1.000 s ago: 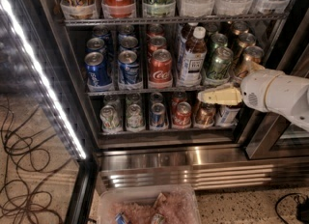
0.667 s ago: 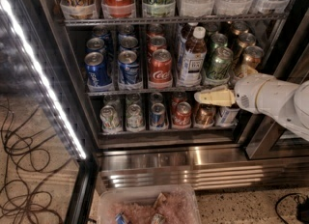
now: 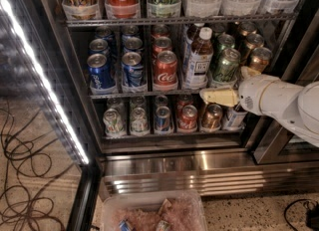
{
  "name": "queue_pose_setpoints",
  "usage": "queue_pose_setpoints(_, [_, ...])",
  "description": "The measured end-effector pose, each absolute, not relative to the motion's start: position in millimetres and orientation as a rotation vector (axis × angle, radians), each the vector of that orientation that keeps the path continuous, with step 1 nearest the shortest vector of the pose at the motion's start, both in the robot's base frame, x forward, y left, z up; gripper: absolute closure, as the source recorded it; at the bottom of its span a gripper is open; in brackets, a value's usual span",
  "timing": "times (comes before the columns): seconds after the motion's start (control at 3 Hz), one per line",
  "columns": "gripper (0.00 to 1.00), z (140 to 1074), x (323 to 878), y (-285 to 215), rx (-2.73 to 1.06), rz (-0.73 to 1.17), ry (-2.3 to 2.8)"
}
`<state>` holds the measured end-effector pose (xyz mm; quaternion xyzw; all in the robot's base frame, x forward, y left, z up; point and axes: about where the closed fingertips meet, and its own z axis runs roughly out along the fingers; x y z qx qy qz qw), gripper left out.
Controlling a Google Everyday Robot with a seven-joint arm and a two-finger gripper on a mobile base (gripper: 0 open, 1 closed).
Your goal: Pick green can from middle shelf of fridge
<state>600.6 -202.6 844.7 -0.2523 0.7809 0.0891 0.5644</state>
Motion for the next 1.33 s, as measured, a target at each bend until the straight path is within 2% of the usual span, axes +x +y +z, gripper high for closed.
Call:
queue_pose_setpoints(0.33, [0.26, 846.7, 610.6, -198.4, -0.583, 0.2, 1.801])
queue_pose_setpoints(0.67, [0.27, 848.2, 617.0, -197.5, -0.575, 0.175, 1.774])
queue_pose_setpoints(1.33, [0.27, 851.9, 605.7, -228.6, -0.481, 0.054, 1.76])
